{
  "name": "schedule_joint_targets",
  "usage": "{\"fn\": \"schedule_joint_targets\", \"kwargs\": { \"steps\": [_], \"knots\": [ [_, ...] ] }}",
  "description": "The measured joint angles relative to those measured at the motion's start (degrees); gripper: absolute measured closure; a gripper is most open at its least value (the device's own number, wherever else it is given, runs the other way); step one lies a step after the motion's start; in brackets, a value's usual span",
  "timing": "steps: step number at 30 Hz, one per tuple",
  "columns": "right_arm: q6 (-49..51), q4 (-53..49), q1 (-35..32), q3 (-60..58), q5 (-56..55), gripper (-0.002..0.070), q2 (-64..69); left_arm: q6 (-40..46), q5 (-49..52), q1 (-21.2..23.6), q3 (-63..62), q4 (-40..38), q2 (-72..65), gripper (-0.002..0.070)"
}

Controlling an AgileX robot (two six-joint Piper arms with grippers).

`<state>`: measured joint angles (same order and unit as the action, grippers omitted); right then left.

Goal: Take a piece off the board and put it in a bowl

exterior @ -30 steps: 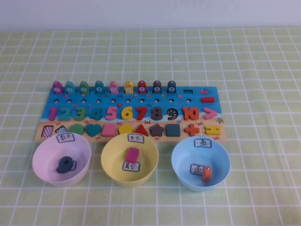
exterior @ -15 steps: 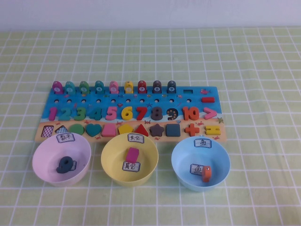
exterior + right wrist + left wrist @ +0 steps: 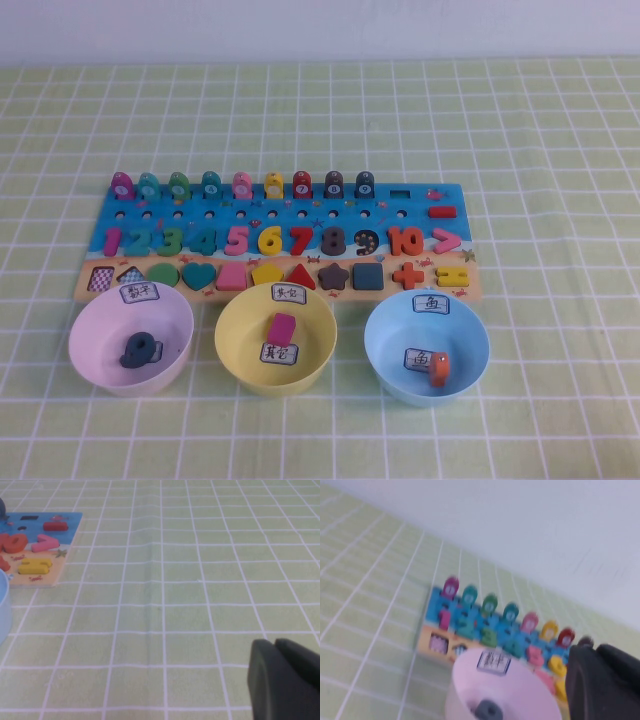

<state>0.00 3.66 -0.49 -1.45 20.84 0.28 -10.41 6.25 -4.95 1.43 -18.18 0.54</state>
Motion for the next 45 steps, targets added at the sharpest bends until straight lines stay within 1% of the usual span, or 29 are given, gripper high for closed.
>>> {"fn": "schedule_joint_targets", "kwargs": {
  "steps": [7, 11, 14, 17, 20, 25, 28, 33, 37, 40, 45],
  "knots": [
    [0.0, 0.0, 0.0, 0.0, 0.0, 0.0694, 0.0, -0.68, -5.2, 0.0, 0.0, -0.78, 0.0, 0.068],
    [0.0, 0.0, 0.0, 0.0, 0.0, 0.0694, 0.0, -4.26, -6.71, 0.0, 0.0, -1.14, 0.0, 0.068],
    [0.0, 0.0, 0.0, 0.0, 0.0, 0.0694, 0.0, -3.43, -1.36, 0.0, -2.9, 0.1, 0.0, 0.068],
    [0.0, 0.0, 0.0, 0.0, 0.0, 0.0694, 0.0, -0.15, 4.96, 0.0, -9.2, 2.31, -2.03, 0.068],
    [0.0, 0.0, 0.0, 0.0, 0.0, 0.0694, 0.0, 3.47, 12.55, 0.0, -16.22, 4.49, -7.62, 0.068],
    [0.0, 0.0, 0.0, 0.0, 0.0, 0.0694, 0.0, 14.63, 25.1, 0.0, -28.95, 6.52, -20.26, 0.068],
    [0.0, 0.0, 0.0, 0.0, 0.0, 0.0694, 0.0, 20.11, 29.44, 0.0, -36.26, 7.0, -29.09, 0.068],
    [0.0, 0.0, 0.0, 0.0, 0.0, 0.0694, 0.0, 26.49, 35.16, 0.0, -45.42, 7.22, -43.35, 0.068],
    [0.0, 0.0, 0.0, 0.0, 0.0, 0.0694, 0.0, 29.36, 40.16, 0.0, -53.21, 7.35, -55.41, 0.068],
    [0.0, 0.0, 0.0, 0.0, 0.0, 0.0694, 0.0, 29.99, 43.39, 0.0, -59.34, 7.85, -63.94, 0.068],
    [0.0, 0.0, 0.0, 0.0, 0.0, 0.0694, 0.0, 30.31, 48.77, -0.5, -70.4, 11.94, -74.02, 0.068]
  ]
}}
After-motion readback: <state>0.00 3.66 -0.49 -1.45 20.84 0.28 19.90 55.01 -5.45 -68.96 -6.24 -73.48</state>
